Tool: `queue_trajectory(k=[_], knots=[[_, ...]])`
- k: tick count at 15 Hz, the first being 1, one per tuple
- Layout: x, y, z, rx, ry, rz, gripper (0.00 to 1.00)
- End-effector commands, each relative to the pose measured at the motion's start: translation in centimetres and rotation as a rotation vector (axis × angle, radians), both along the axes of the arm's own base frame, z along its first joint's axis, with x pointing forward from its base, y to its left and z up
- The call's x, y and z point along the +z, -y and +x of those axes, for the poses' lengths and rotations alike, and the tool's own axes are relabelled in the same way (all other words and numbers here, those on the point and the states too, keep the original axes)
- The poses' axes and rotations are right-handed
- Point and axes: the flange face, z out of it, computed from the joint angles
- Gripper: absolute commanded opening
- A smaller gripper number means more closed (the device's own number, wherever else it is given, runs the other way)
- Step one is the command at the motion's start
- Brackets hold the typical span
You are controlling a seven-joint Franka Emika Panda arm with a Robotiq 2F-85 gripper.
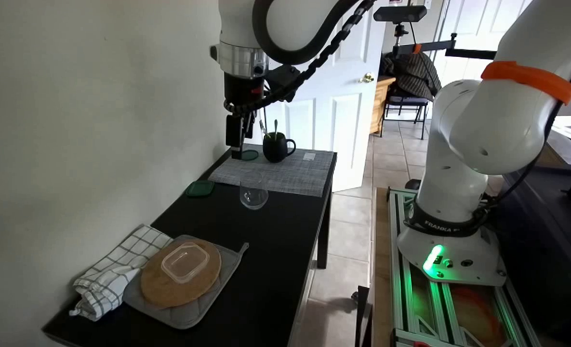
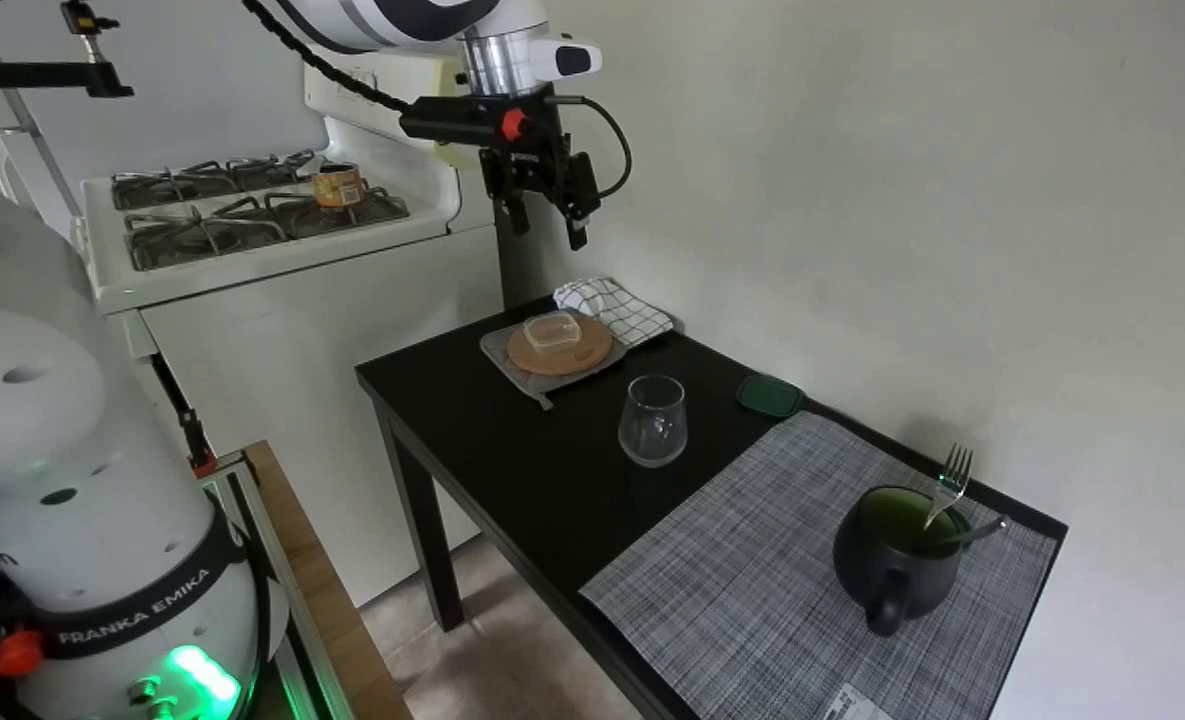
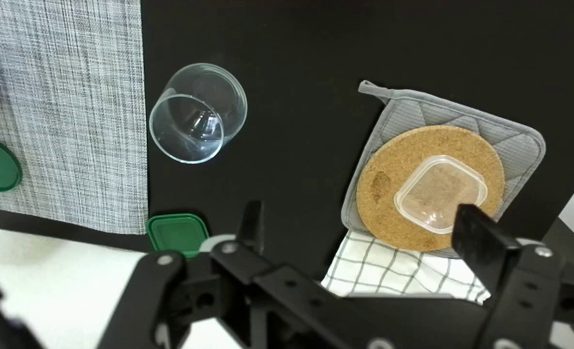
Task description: Pick up the clear lunch box and place it on the green lid
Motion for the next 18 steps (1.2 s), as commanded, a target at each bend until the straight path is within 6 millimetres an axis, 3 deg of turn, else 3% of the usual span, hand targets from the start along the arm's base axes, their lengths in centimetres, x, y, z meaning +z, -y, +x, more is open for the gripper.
queue_trajectory(k=[1, 12, 16, 18], knots=[[0.1, 0.0, 0.0, 0.000, -0.001, 0.000, 1.00], [0.1, 0.0, 0.0, 0.000, -0.001, 0.000, 1.00], [-1.6, -3.9, 0.7, -0.221, 0.004, 0.024, 1.00], [-3.3, -6.8, 0.6, -0.305, -0.035, 0.018, 1.00]])
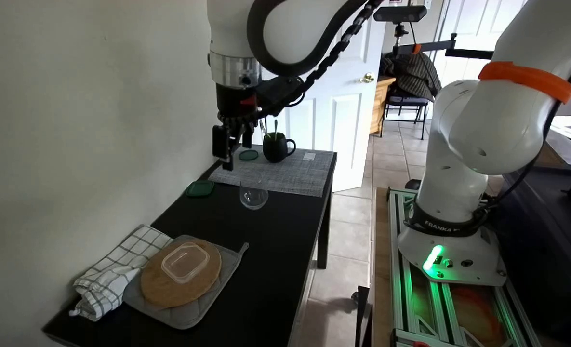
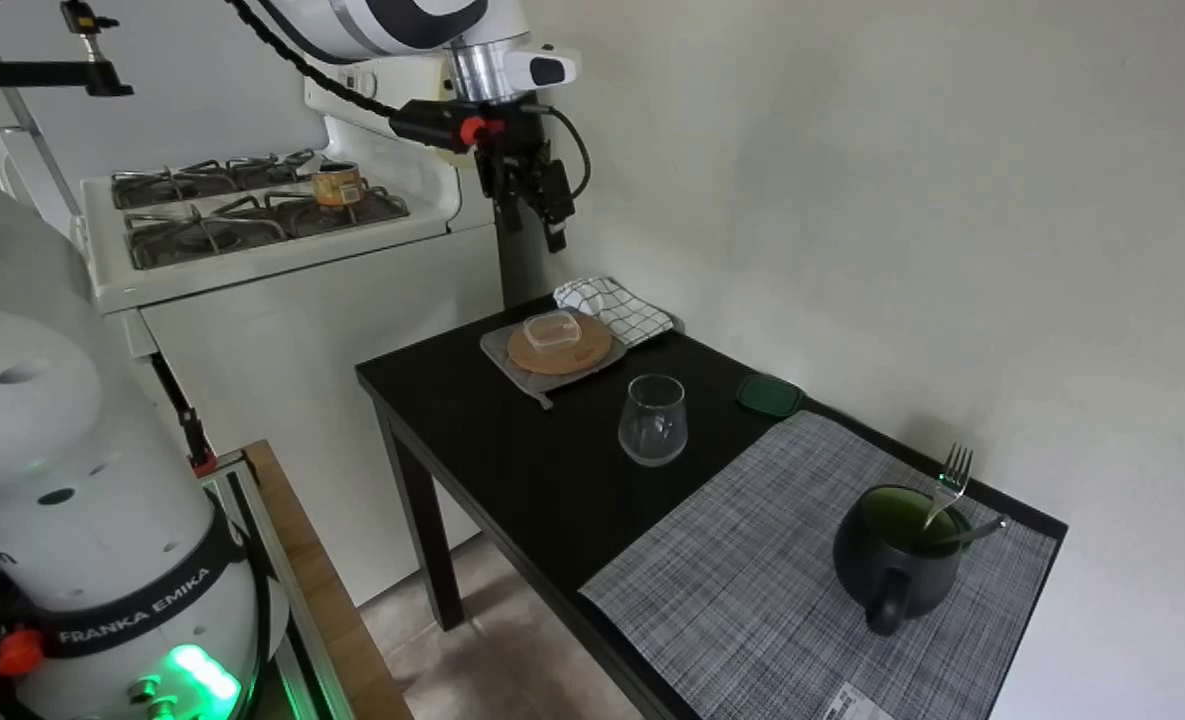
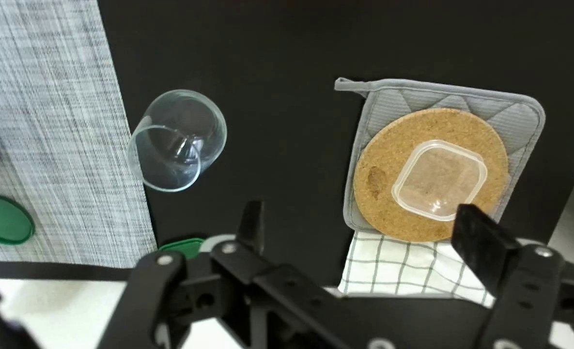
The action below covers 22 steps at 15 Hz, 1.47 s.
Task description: Pick up the clear lunch box and place it on the green lid
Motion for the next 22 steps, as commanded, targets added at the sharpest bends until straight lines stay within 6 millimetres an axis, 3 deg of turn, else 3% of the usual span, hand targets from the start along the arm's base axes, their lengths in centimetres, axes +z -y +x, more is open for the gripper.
queue_trajectory(k=[1, 4, 9, 10, 11, 13, 16, 22], knots=[[-2.9, -4.9, 0.5, -0.142, -0.043, 0.007, 1.00], [-5.7, -8.7, 1.0, -0.113, -0.046, 0.061, 1.00], [-11.2, -11.4, 2.5, -0.129, -0.112, 0.087, 1.00], [-12.0, -11.4, 2.8, -0.134, -0.146, 0.076, 1.00], [-10.2, -10.5, 1.7, -0.100, -0.110, 0.072, 1.00], [-11.7, -10.9, 2.4, -0.107, -0.142, 0.076, 1.00], [-12.0, -11.0, 2.9, -0.111, -0.149, 0.080, 1.00], [-16.4, -8.8, 6.8, -0.225, -0.160, 0.150, 1.00]])
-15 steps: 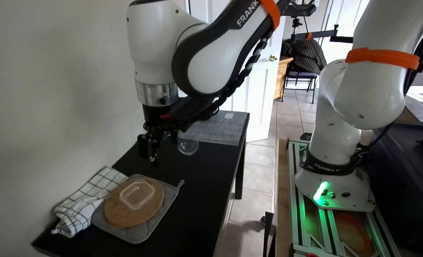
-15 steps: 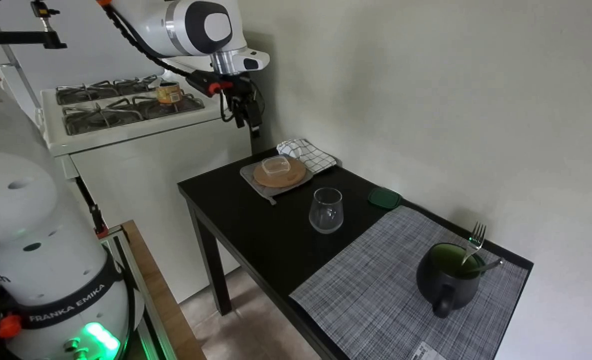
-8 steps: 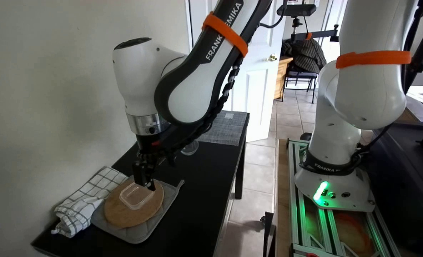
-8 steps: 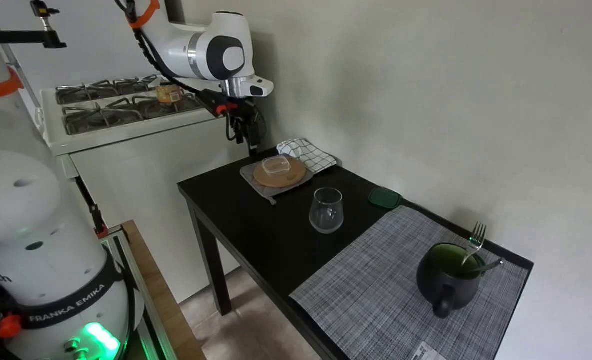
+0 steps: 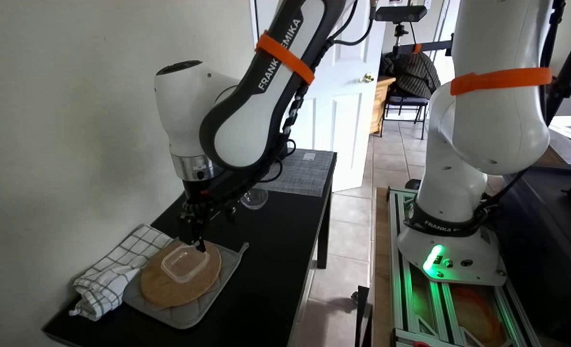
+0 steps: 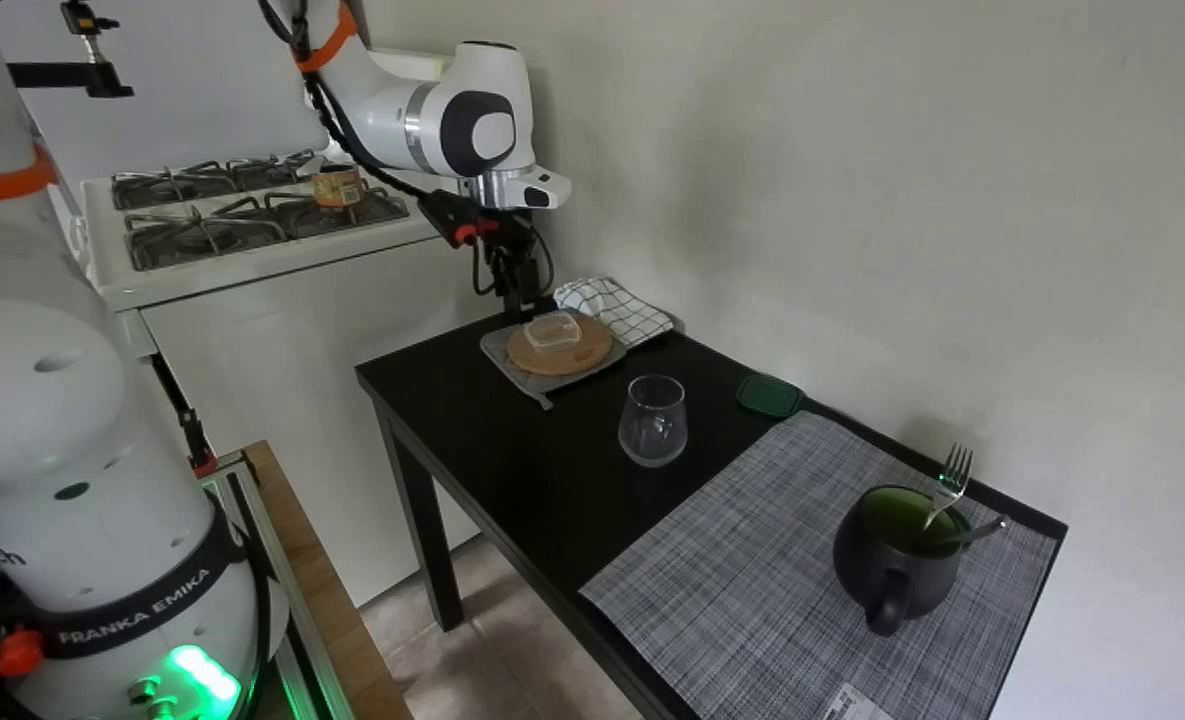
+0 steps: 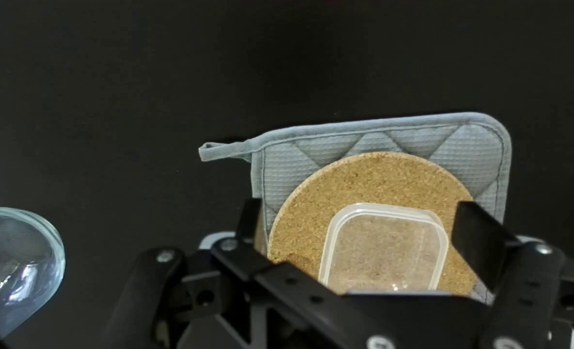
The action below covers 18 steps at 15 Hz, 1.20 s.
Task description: Pick up the clear lunch box and place it on the green lid
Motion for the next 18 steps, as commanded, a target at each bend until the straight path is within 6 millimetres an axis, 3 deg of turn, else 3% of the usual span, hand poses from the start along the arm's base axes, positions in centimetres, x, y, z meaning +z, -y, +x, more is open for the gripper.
queue_trajectory(k=[1, 6, 7, 8, 10, 18], knots=[[-3.5, 0.1, 2.4, -0.060, -0.005, 0.066, 1.00], [-6.8, 0.2, 4.4, -0.110, 0.013, 0.101, 1.00], [-7.1, 0.2, 4.7, -0.115, 0.014, 0.102, 0.96], [-7.5, 0.2, 4.9, -0.121, 0.017, 0.100, 0.77], [-8.1, 0.3, 5.3, -0.128, 0.019, 0.101, 0.70], [-8.8, 0.7, 6.1, -0.186, 0.007, 0.139, 0.07]])
